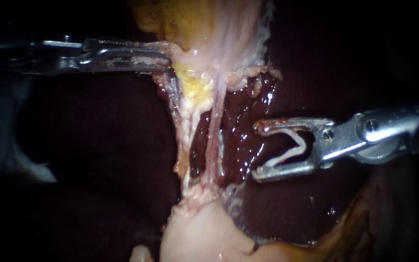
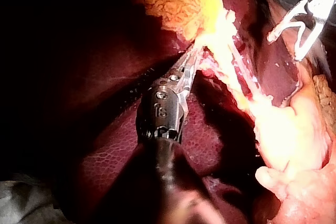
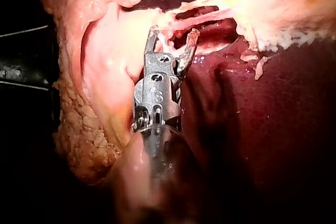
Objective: Clipping first clip left tube
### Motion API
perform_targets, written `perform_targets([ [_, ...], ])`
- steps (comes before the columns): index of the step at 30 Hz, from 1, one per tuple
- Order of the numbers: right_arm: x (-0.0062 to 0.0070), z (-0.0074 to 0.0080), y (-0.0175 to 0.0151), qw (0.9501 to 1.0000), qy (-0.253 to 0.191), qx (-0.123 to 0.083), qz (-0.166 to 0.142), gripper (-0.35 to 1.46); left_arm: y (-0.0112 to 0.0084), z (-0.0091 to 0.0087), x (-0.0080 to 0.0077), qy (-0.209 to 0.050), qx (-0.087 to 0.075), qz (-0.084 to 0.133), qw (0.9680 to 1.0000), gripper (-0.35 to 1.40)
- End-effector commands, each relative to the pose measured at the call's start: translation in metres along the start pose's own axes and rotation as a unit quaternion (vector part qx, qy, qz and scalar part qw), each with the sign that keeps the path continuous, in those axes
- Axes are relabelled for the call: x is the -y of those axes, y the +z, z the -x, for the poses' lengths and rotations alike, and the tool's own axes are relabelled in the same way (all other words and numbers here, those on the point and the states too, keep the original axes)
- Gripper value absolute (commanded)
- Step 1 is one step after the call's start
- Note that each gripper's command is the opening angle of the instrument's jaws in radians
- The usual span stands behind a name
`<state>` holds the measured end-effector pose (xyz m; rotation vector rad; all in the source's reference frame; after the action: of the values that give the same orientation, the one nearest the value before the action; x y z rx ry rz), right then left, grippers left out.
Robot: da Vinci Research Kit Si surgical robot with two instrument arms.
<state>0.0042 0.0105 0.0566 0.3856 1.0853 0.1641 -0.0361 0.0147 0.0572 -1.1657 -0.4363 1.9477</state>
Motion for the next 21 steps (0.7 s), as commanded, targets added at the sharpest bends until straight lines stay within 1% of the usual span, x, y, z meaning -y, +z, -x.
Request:
perform_targets([
  [1,0.0,0.0,0.0,1.0,0.0,0.0,0.0,0.5,-0.0004,-0.0002,-0.0001,-0.001,0.0,0.001,1.0,-0.35],
  [4,-0.0001,0.0,0.0,1.0,0.0,0.0,-0.001,0.5,-0.0022,-0.001,-0.0002,-0.003,0.003,0.009,1.0,-0.35],
  [5,-0.0001,0.0,0.0,1.0,0.0,0.0,-0.001,0.5,-0.0033,-0.0014,-0.0003,-0.004,0.004,0.008,0.9999,-0.35],
  [6,-0.0001,0.0,0.0,1.0,0.0,0.0,-0.001,0.5,-0.0042,-0.0018,-0.0003,-0.005,0.003,0.005,1.0,-0.35],
  [10,0.0,0.0,0.0,1.0,0.0,0.0,-0.001,0.5,-0.0085,-0.0037,-0.0002,-0.012,-0.014,-0.001,0.9998,-0.35],
  [13,0.0,0.0,0.0,1.0,0.0,0.0,-0.003,0.5,-0.0114,-0.005,-0.0002,-0.02,-0.022,-0.007,0.9995,-0.35],
  [15,0.0,0.0,0.0,1.0,0.0,0.0,-0.004,0.5,-0.0126,-0.0057,-0.0003,-0.021,-0.024,-0.01,0.9994,-0.35],
  [16,0.0,0.0,0.0001,1.0,0.0,0.0,-0.004,0.5,-0.0128,-0.006,-0.0004,-0.019,-0.025,-0.01,0.9995,-0.35],
  [18,0.0001,-0.0002,0.0003,1.0,0.0,-0.001,-0.008,0.5,-0.0129,-0.0062,-0.0005,-0.02,-0.027,-0.01,0.9994,-0.35],
  [21,0.0005,-0.0008,0.0011,0.9999,0.001,-0.002,-0.013,0.5,-0.0125,-0.0059,-0.0007,-0.019,-0.027,-0.012,0.9994,-0.35],
])
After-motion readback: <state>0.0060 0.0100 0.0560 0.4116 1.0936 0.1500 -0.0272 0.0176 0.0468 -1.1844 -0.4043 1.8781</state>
